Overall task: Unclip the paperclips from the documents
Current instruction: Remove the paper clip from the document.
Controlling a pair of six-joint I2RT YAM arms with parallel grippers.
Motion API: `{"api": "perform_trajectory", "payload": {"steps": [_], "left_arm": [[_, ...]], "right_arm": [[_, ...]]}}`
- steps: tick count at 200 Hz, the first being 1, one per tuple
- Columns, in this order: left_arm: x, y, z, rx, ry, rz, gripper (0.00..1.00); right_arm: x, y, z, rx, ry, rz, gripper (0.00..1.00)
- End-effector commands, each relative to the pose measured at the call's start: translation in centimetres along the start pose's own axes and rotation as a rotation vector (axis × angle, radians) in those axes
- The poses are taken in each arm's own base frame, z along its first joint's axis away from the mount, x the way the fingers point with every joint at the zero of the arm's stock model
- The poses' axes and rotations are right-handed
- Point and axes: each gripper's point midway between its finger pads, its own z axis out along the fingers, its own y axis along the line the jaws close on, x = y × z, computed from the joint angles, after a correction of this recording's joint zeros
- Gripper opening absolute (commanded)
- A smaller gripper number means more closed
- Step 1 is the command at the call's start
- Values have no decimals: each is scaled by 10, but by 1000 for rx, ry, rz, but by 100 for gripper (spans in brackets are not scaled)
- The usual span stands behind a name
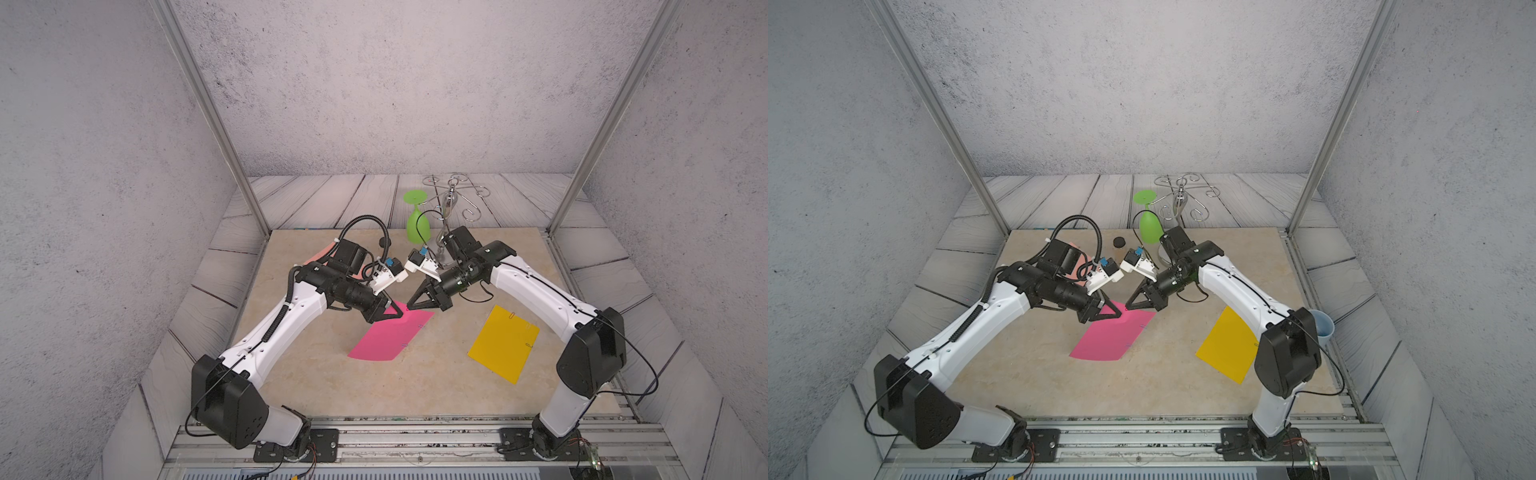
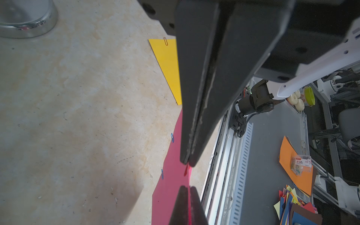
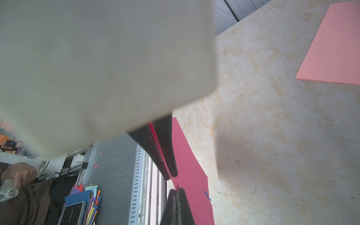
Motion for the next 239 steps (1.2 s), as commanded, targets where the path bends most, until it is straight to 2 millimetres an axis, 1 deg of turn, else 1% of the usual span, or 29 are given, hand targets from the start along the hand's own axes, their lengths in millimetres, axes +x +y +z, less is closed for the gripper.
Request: {"api": "perform_trajectory", "payload": {"steps": [1,69,92,239], "left_arm": [[11,-6,-1,10,26,-4,0],[12,-5,0,13,32,-11,0],[13,-5,0,12,32,-9,0],[15,-5,2,13,40,-14,0]], "right_arm": [[-7,2,-10,12,-20,-17,2],[-7,2,-11,17,-19,-17,2],[-7,1,-12,18,-20,-19,4],[-8,1,-15,23,-28,-18,4]]}}
